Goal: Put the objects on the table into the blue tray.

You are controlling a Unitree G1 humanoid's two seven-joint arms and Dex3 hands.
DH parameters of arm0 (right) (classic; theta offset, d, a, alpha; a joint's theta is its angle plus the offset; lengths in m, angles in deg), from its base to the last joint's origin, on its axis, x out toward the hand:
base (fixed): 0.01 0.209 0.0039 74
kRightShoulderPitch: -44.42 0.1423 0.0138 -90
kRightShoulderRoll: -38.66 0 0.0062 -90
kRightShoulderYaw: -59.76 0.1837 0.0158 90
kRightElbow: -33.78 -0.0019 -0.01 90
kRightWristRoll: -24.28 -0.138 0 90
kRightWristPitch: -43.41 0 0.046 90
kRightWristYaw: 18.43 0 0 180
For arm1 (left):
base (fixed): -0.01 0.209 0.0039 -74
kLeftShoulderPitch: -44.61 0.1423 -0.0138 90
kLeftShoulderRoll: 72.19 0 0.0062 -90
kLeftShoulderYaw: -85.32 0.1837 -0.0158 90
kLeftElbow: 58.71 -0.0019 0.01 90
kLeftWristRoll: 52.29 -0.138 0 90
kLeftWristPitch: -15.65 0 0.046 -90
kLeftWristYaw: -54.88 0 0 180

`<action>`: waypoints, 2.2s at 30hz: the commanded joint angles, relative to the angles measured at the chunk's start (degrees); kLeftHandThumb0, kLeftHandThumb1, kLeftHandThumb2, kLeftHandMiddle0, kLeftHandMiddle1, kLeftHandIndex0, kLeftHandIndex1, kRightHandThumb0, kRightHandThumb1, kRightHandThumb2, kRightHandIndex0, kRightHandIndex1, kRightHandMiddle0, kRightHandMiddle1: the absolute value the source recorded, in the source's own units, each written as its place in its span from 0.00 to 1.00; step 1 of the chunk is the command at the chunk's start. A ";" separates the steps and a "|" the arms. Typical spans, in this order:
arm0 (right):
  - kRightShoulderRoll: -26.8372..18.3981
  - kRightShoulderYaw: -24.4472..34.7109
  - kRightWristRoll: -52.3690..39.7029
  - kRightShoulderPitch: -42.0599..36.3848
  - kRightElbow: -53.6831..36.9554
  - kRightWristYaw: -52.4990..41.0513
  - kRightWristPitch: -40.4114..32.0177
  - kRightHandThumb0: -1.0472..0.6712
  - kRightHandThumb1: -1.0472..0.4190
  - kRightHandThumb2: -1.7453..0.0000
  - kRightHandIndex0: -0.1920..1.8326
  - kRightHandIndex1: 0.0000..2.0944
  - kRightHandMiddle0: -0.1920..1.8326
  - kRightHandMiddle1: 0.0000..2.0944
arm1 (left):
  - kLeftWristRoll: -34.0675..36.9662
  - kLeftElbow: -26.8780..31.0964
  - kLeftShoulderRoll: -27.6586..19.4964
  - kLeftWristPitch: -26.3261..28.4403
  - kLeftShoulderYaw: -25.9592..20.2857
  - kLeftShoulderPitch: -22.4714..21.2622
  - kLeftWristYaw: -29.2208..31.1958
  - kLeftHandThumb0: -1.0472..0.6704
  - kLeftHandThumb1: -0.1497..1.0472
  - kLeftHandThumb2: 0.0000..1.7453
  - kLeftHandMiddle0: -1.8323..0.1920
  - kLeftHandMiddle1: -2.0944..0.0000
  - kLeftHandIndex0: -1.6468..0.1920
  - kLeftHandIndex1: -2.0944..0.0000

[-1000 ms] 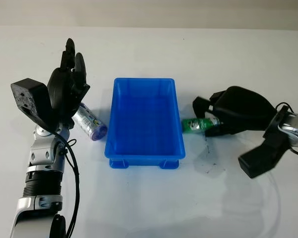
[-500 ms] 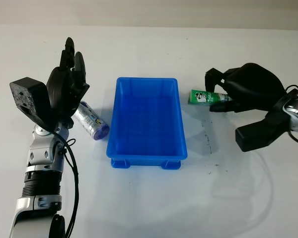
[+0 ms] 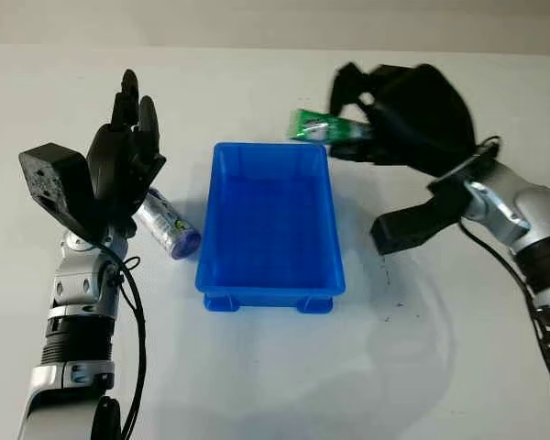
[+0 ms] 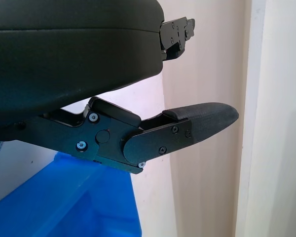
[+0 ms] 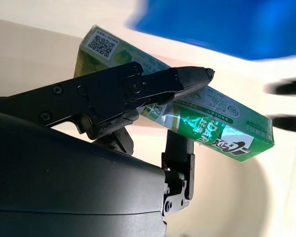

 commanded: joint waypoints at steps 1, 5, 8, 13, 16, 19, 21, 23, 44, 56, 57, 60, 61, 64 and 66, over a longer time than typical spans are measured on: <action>0.76 -0.30 -0.60 0.78 -1.53 0.75 2.30 0.32 0.00 0.83 0.56 1.00 0.39 1.00 | -0.05 1.38 0.09 0.20 0.07 0.86 -0.13 0.18 1.00 0.40 1.00 1.00 1.00 1.00; 1.95 -1.29 -0.24 1.69 -1.29 1.09 7.41 0.30 0.00 0.82 0.57 1.00 0.41 1.00 | -0.01 1.64 0.30 -0.10 -0.05 1.22 -0.14 0.18 1.00 0.39 1.00 1.00 1.00 1.00; 2.41 -1.76 -3.30 2.43 -0.53 -4.18 12.18 0.29 0.00 0.82 0.56 1.00 0.41 1.00 | -0.05 1.46 0.46 -0.62 -0.10 1.36 -0.22 0.18 1.00 0.39 1.00 1.00 1.00 1.00; 1.68 -1.08 -9.30 2.82 0.06 -14.62 17.32 0.26 0.00 0.79 0.49 1.00 0.38 1.00 | 0.34 0.91 0.60 -1.28 -0.23 1.41 0.28 0.18 1.00 0.39 1.00 1.00 1.00 1.00; -1.14 -0.88 -16.99 2.60 -3.54 -32.35 13.85 0.20 0.00 0.76 0.15 0.72 0.10 0.75 | 0.57 0.61 0.69 -1.51 -0.35 1.36 0.51 0.19 1.00 0.39 1.00 1.00 1.00 1.00; -4.23 0.41 -21.53 1.69 -10.18 -47.46 7.57 0.13 0.00 0.83 0.03 0.13 0.03 0.25 | 0.74 0.28 0.84 -1.89 -0.39 1.34 0.71 0.19 1.00 0.40 1.00 1.00 1.00 1.00; -5.26 1.75 -22.42 0.83 -13.13 -51.75 5.03 0.10 0.00 0.85 0.01 0.03 0.01 0.12 | 0.75 0.07 0.86 -2.09 -0.36 1.32 0.73 0.19 1.00 0.40 1.00 1.00 1.00 1.00; -5.81 2.90 -21.99 0.17 -15.23 -53.59 3.40 0.09 0.00 0.83 0.00 0.01 0.00 0.06 | 0.71 -0.07 0.80 -2.12 -0.31 1.29 0.74 0.19 1.00 0.40 1.00 1.00 1.00 1.00; 13.59 30.36 -64.52 -15.95 -12.55 -47.76 -30.54 0.15 0.00 0.60 0.00 0.00 0.00 0.00 | 0.20 -0.66 0.71 -2.31 -0.01 1.12 0.62 0.18 1.00 0.40 1.00 1.00 1.00 1.00; 18.84 32.54 -63.78 -18.92 -11.46 -41.88 -34.23 0.17 0.00 0.57 0.00 0.00 0.00 0.00 | 0.50 -0.96 0.09 -1.64 -0.37 0.55 1.17 0.18 1.00 0.39 1.00 1.00 1.00 1.00; 18.99 32.68 -63.94 -18.87 -11.41 -41.90 -34.38 0.17 0.00 0.57 0.00 0.00 0.00 0.00 | 0.55 -0.94 0.03 -1.51 -0.42 0.49 1.17 0.18 1.00 0.39 1.00 1.00 1.00 1.00; 19.47 32.86 -64.16 -18.62 -11.64 -41.75 -35.06 0.17 0.00 0.57 0.00 0.00 0.00 0.00 | 0.48 -0.24 -0.17 -0.57 -0.42 0.38 0.87 0.18 1.00 0.39 1.00 1.00 1.00 1.00; 19.56 32.87 -64.08 -18.57 -11.78 -41.67 -35.31 0.16 0.00 0.57 0.00 0.00 0.00 0.00 | 0.40 -0.05 -0.23 -0.32 -0.39 0.36 0.76 0.18 1.00 0.39 1.00 1.00 1.00 1.00; 19.91 32.97 -64.13 -18.48 -11.88 -41.77 -35.15 0.16 0.00 0.57 0.00 0.00 0.00 0.00 | 0.39 0.13 -0.77 -1.12 -0.55 0.36 1.36 0.18 1.00 0.38 1.00 1.00 1.00 1.00; 20.12 33.04 -64.17 -18.65 -12.28 -41.72 -35.18 0.16 0.00 0.58 0.00 0.00 0.00 0.00 | 1.02 0.71 -1.82 -1.30 -0.89 0.45 2.96 0.18 1.00 0.37 1.00 1.00 1.00 1.00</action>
